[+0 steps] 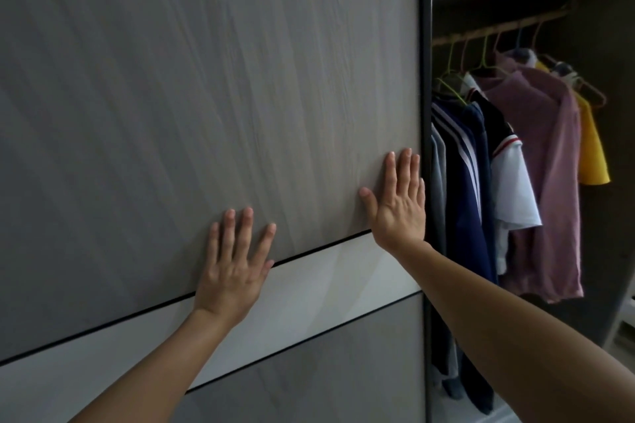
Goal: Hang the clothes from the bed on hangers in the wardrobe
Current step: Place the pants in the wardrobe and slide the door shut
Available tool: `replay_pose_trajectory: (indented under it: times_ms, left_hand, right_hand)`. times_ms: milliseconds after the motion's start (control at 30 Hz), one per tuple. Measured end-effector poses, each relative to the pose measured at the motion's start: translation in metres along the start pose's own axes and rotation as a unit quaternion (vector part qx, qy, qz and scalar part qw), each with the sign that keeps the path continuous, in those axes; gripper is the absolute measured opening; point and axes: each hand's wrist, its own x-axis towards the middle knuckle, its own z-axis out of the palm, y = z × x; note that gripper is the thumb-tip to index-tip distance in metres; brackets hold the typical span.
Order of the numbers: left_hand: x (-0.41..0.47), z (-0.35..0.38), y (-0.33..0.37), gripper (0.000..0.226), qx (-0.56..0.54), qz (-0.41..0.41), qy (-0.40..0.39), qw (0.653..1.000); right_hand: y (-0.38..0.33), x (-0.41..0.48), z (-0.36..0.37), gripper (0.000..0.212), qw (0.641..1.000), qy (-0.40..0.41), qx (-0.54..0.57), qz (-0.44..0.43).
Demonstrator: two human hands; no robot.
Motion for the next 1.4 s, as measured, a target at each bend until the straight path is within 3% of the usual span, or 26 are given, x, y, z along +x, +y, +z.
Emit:
replay_pose_trajectory:
  times_ms: [533,967,1267,1400]
  left_hand:
    - [0.092,0.002,0.113,0.07,-0.063,0.033,-0.045,0.996]
    - [0.206,0.028,0.257,0.062,-0.072,0.054,-0.03,0.995]
    - [0.285,0.029,0.332,0.052,-0.123,0.127,-0.021,0.984]
    - [0.315,0.026,0.343,0.051,-0.136,0.116,0.008,0.984]
  right_hand:
    - [0.131,0.056,-0.047,0.08,0.999,-0.004,-0.02,0.039]
    - [0.292,0.123,-0.101,0.079,0.997,-0.034,-0.016,0.066]
    - [0.387,0.154,-0.134,0.081,0.983,-0.073,-0.016,0.165]
    - [0.409,0.152,-0.13,0.079,0.979,-0.07,-0.008,0.192]
